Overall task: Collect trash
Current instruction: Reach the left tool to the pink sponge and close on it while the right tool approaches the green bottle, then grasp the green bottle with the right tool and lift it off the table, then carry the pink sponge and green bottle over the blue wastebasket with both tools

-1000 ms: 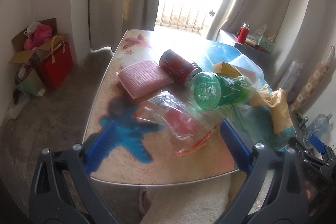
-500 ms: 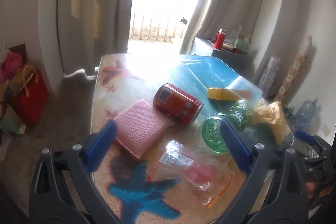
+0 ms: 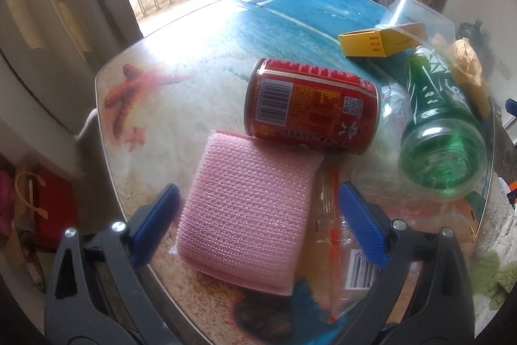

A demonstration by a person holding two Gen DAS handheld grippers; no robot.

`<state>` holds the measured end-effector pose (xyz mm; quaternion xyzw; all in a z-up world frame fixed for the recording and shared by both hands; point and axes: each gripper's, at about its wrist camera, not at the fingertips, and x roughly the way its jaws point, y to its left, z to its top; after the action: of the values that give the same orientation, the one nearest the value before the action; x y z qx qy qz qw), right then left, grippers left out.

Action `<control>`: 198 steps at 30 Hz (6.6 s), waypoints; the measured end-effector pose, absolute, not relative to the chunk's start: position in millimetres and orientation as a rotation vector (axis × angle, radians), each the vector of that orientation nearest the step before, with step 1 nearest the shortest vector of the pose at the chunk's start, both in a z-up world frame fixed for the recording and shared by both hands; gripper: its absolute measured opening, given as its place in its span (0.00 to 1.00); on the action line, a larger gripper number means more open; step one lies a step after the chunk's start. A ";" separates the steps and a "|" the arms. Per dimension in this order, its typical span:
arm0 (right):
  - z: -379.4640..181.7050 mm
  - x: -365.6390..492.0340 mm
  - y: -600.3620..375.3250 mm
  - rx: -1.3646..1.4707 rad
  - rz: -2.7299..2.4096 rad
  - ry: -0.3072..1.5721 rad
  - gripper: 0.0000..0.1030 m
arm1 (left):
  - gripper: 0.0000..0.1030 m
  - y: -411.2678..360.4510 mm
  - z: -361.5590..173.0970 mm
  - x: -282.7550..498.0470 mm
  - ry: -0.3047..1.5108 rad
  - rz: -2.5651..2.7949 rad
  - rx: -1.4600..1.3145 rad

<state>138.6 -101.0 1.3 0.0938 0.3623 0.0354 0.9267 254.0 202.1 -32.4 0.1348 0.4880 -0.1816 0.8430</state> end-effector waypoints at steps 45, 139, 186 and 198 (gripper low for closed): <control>-9.9 185.1 -152.8 0.786 0.310 0.894 0.94 | 0.75 216.3 26.8 155.2 0.878 -0.018 -0.230; -39.3 215.3 -155.6 1.405 0.951 0.909 0.54 | 0.75 165.9 81.8 101.9 0.611 -0.238 -0.340; -297.3 -66.2 -599.1 1.783 -0.310 0.557 0.54 | 0.78 -490.0 -179.9 181.9 1.365 -0.851 0.282; -343.0 -25.7 -650.2 1.668 -0.538 0.733 0.65 | 0.78 -468.2 -186.4 206.5 1.343 -0.844 0.171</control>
<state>-25.7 -650.2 -343.0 0.7140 0.3138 -0.2303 0.5820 206.5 -468.2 -186.4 0.0765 0.6024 -0.3785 0.6986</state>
